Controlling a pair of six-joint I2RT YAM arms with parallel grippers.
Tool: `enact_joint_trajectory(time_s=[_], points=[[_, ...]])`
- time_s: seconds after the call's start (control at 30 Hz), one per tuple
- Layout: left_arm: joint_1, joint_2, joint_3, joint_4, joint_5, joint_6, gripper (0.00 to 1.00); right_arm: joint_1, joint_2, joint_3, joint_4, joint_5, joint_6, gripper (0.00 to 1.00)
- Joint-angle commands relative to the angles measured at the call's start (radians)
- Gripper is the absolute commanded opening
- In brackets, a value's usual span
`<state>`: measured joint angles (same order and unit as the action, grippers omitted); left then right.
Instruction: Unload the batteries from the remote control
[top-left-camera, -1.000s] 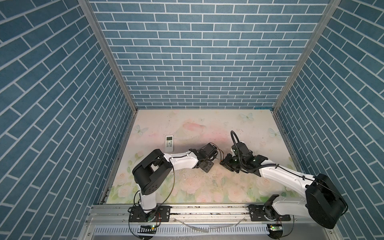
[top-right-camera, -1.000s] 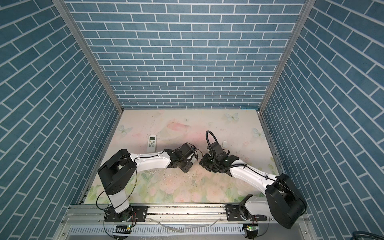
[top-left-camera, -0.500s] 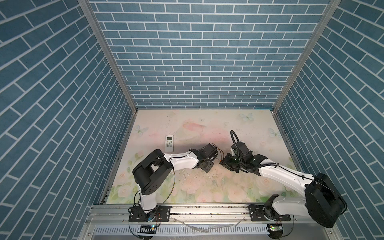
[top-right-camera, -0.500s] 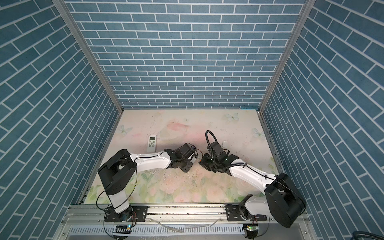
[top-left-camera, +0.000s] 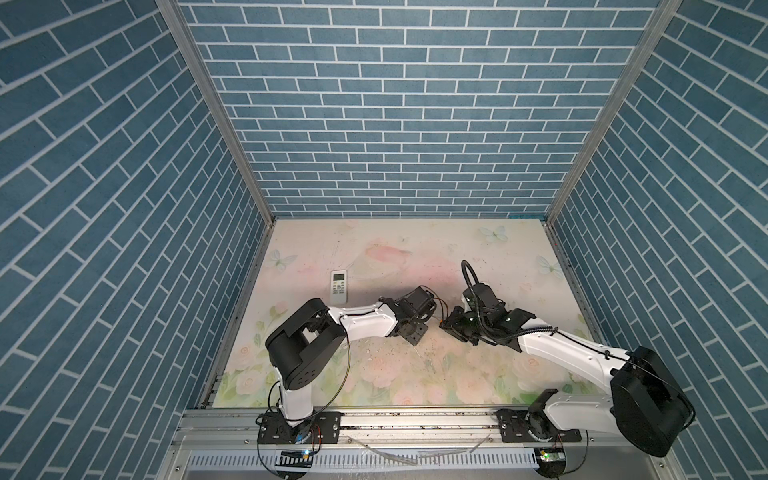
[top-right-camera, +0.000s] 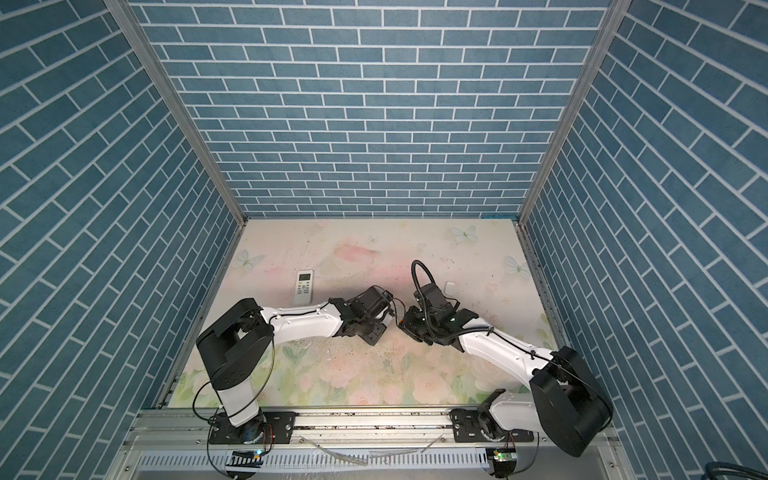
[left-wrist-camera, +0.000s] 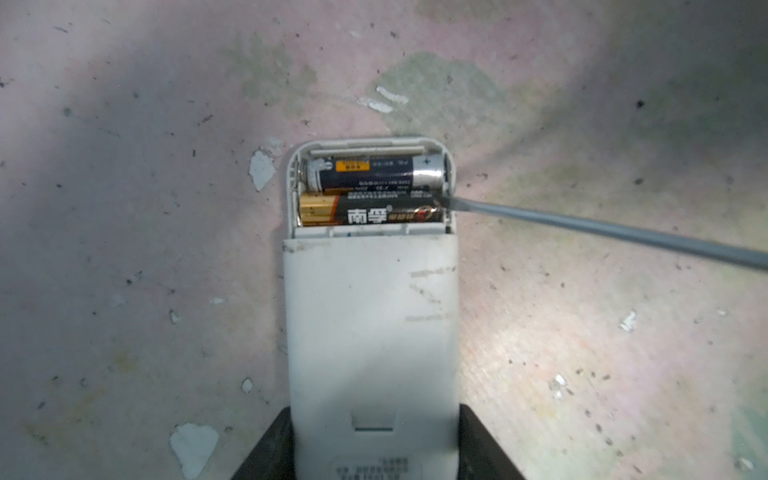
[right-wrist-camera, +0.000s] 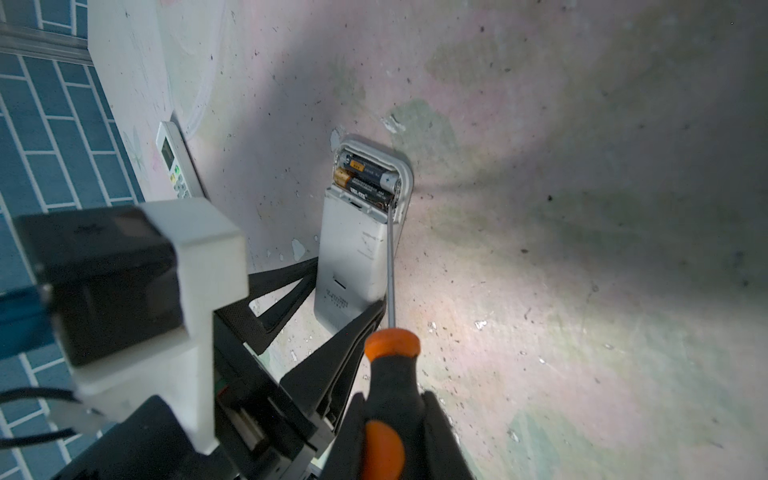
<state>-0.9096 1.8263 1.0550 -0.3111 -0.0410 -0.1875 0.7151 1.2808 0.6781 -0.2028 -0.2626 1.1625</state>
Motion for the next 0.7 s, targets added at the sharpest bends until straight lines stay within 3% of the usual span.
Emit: enact_joint_trajectory(time_s=[0.0,0.67], points=[[-0.039,0.104,-0.044,-0.046,0.081,0.037,0.36,0.001,-0.021,0.033,0.06,-0.02,-0.025,0.0],[-0.047,0.125,-0.041,-0.049,0.083,0.036,0.35,-0.003,-0.047,0.051,0.019,-0.008,-0.036,0.0]])
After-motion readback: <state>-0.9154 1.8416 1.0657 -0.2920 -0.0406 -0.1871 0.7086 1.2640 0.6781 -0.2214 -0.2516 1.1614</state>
